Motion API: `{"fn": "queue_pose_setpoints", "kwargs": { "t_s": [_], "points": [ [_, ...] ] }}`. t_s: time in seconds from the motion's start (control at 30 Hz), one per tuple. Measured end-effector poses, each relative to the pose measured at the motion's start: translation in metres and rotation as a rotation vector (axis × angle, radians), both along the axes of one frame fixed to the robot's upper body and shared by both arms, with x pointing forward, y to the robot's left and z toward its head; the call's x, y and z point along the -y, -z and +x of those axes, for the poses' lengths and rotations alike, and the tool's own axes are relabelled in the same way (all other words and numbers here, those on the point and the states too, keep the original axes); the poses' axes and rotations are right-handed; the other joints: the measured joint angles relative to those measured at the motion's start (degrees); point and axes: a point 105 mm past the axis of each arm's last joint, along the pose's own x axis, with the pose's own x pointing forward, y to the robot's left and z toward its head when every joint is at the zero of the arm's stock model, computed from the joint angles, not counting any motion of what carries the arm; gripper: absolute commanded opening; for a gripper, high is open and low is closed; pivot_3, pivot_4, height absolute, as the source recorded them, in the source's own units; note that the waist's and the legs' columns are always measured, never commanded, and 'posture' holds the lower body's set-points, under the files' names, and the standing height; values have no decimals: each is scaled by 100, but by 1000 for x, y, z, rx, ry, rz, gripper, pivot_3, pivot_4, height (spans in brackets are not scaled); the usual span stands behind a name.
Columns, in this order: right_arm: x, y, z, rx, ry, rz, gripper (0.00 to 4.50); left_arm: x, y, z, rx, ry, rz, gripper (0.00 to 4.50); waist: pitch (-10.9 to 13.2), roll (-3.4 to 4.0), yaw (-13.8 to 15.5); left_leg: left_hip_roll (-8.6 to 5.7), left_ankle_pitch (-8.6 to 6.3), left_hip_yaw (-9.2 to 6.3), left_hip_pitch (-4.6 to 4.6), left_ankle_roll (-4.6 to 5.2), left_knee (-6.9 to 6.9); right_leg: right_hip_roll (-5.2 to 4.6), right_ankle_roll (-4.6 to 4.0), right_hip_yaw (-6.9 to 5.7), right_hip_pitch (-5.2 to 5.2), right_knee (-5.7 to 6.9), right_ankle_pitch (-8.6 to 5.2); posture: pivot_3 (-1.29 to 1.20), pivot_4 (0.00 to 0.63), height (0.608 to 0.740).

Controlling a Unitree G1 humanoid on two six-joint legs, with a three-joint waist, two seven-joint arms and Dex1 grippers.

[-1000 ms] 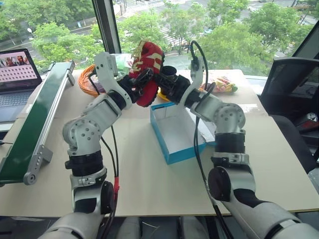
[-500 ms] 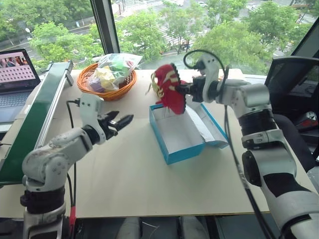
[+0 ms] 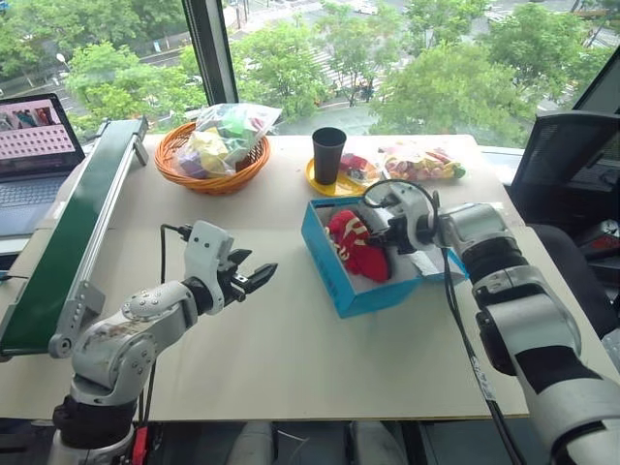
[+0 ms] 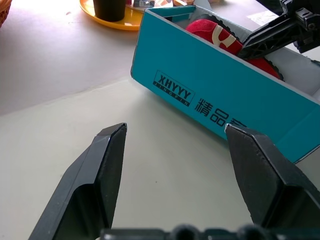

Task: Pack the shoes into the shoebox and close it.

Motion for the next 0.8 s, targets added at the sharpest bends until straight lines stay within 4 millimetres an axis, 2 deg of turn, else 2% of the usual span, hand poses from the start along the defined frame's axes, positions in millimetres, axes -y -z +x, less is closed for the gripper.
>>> {"fn": "queue_pose_setpoints", "kwargs": {
  "t_s": [0.03,0.1,0.13,0.2,0.23,0.37,0.43,0.53,0.63,0.7,0.8],
  "points": [
    [0,1,-2,-1,-5,-11,365,0,1,0,-2,-6,-2,3359,0,0,7,-1,0,0,0,0,3,0,0,0,2,0,0,0,150,738],
    [0,2,-3,13,-12,-35,1333,1,3,0,-5,-15,-9,3426,0,0,13,-1,0,0,1,0,7,0,0,0,5,0,0,0,150,738],
    [-1,3,-3,20,-9,-41,1559,1,4,-1,-7,-18,-11,3426,0,0,15,-1,0,0,3,0,8,0,0,0,7,0,0,0,150,738],
    [-6,5,-1,35,0,-51,2331,3,6,0,-7,-21,-10,3426,0,0,14,-1,0,0,6,0,9,0,0,0,11,1,0,0,150,738],
    [-9,6,0,43,6,-55,2521,4,6,0,-5,-21,-13,3426,0,0,11,-1,0,0,6,0,10,0,0,0,10,1,0,0,150,738],
    [-13,7,6,82,53,-76,4044,8,3,-2,6,-6,-12,3426,0,0,9,-1,0,0,5,0,8,0,-1,1,9,1,1,0,150,738],
    [-12,4,7,99,66,-81,4454,8,3,-2,7,-9,-11,3426,0,0,4,-1,0,0,4,0,7,0,-1,1,7,1,1,0,150,738],
    [-16,-8,12,151,79,-90,4454,4,2,-3,9,-21,-8,3426,0,0,-23,-1,0,0,4,0,6,0,-1,2,4,1,1,0,150,738],
    [-29,-37,13,221,43,-40,4454,-6,3,-3,3,-71,-8,3426,0,1,-73,2,0,1,4,0,4,0,-1,2,0,3,1,0,150,738],
    [-41,-60,8,247,-8,49,4454,-18,5,-3,-3,-131,-9,3426,0,1,-77,6,0,1,5,0,3,4,-1,1,0,3,1,0,150,738],
    [-65,-84,-4,279,-131,174,4454,-37,10,-5,-16,-211,10,3426,0,1,-66,6,0,1,5,1,3,4,-1,1,0,2,1,0,150,738]
  ]
}}
